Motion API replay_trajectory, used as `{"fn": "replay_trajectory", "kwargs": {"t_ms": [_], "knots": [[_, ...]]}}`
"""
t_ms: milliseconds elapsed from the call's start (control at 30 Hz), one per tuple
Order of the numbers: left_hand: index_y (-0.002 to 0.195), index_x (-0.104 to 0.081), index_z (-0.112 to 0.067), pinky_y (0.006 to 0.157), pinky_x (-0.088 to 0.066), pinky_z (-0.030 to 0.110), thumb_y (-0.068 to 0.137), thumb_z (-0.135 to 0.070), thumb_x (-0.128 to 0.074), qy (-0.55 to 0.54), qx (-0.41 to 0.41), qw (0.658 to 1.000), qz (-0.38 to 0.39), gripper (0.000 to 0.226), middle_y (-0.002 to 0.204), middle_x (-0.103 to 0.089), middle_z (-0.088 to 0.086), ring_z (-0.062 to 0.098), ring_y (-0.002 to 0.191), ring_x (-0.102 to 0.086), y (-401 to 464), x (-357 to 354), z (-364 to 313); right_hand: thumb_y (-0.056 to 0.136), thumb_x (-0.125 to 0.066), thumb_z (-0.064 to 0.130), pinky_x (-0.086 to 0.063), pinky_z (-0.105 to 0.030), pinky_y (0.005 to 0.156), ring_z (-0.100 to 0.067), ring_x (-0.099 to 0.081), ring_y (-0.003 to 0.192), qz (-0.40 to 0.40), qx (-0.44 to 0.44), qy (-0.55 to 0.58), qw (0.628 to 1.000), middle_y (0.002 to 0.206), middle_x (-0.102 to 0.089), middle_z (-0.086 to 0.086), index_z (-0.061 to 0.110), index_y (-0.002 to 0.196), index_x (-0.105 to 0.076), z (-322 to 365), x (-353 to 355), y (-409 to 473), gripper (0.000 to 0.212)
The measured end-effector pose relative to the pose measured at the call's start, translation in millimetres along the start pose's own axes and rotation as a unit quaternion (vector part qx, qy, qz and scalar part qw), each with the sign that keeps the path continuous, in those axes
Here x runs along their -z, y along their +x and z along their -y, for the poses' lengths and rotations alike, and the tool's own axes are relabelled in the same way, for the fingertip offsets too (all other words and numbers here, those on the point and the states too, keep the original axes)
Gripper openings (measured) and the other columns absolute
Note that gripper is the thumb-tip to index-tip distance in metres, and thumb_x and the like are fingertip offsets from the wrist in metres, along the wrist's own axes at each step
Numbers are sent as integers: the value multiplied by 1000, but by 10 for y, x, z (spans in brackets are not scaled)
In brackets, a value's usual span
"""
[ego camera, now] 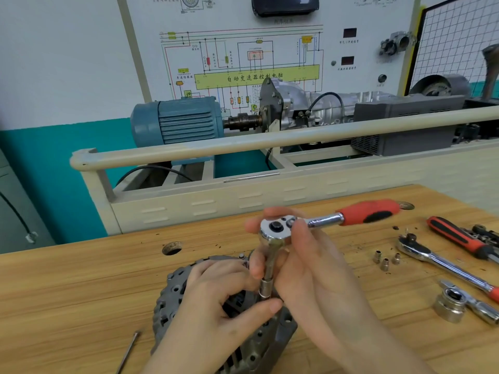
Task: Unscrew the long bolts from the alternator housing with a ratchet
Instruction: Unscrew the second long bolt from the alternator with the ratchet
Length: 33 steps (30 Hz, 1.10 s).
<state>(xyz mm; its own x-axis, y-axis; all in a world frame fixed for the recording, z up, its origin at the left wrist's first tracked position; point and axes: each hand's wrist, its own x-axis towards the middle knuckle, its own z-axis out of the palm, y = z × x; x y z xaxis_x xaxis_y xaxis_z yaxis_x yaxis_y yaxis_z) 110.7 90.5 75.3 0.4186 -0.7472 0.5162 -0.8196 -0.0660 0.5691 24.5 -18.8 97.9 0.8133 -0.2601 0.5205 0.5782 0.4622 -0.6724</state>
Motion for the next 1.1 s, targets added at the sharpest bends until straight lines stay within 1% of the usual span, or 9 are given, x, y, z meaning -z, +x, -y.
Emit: {"fn": "replay_trajectory", "kwargs": {"t_ms": [200,267,400,467,533,667,800,967,1100], "knots": [[74,-72,-27,97,-20,13,64,-65,-50,1,-10,1000,3,45,102,-60,-27,-10,105,-49,0,1,14,71,-72,45,-50,-22,62,-11,-61,63,-1,-12,18,1000,90,-70,-3,21,96,-69,-6,3,7,35],[70,-70,-27,94,-21,12,62,-63,-52,-8,-3,1000,-4,41,98,-61,-26,-10,101,-49,7,-2,5,68,-76,41,-50,-23,62,-12,-61,63,-6,-5,23,1000,90,-70,-5,20,94,-69,-11,-4,-2,34],[93,-58,-38,88,-18,1,57,-67,-50,-3,1,1000,-23,46,107,-53,-32,-18,103,-42,10,-10,-21,56,-85,36,-51,-24,62,-14,-62,64,-22,1,17,1000,90,-71,-6,21,87,-71,-9,-6,-26,37],[87,-62,-33,87,-17,0,56,-66,-50,0,1,1000,-22,47,109,-50,-34,-20,102,-41,11,-10,-23,57,-84,35,-51,-23,62,-14,-63,64,-17,3,12,1000,91,-71,-5,21,87,-71,-4,-12,-28,36],[67,-69,-23,89,-19,2,57,-65,-51,-5,5,1000,-17,47,105,-54,-30,-18,100,-44,9,-9,-18,61,-81,37,-51,-23,63,-14,-63,64,-10,5,8,1000,91,-71,-5,21,89,-71,0,-19,-21,34],[68,-68,-29,92,-21,8,58,-67,-51,-10,5,1000,-16,43,101,-58,-29,-10,101,-48,6,-7,-8,72,-70,45,-50,-23,64,-11,-62,65,-2,-3,-4,1000,91,-71,-3,22,94,-70,3,-21,-9,33],[81,-71,-30,92,-17,4,60,-71,-47,4,-10,1000,2,52,111,-50,-35,-15,106,-42,5,2,1,70,-72,45,-50,-22,64,-11,-62,63,-3,-7,-1,1000,88,-71,-4,20,92,-70,6,-44,-15,33],[69,-70,-24,90,-21,6,56,-87,-39,-8,-1,1000,-11,71,104,-57,-29,-12,101,-47,11,9,-3,53,-86,33,-51,-22,62,-15,-64,63,-30,22,-16,999,89,-70,-4,23,82,-69,7,-68,-68,35],[94,-59,-41,90,-22,6,55,-81,-46,-4,-3,1000,-13,58,106,-54,-35,-14,102,-46,21,-1,-20,58,-83,36,-51,-23,64,-13,-64,63,-18,20,-15,1000,90,-71,-6,23,85,-69,-10,-73,-62,33]]}}
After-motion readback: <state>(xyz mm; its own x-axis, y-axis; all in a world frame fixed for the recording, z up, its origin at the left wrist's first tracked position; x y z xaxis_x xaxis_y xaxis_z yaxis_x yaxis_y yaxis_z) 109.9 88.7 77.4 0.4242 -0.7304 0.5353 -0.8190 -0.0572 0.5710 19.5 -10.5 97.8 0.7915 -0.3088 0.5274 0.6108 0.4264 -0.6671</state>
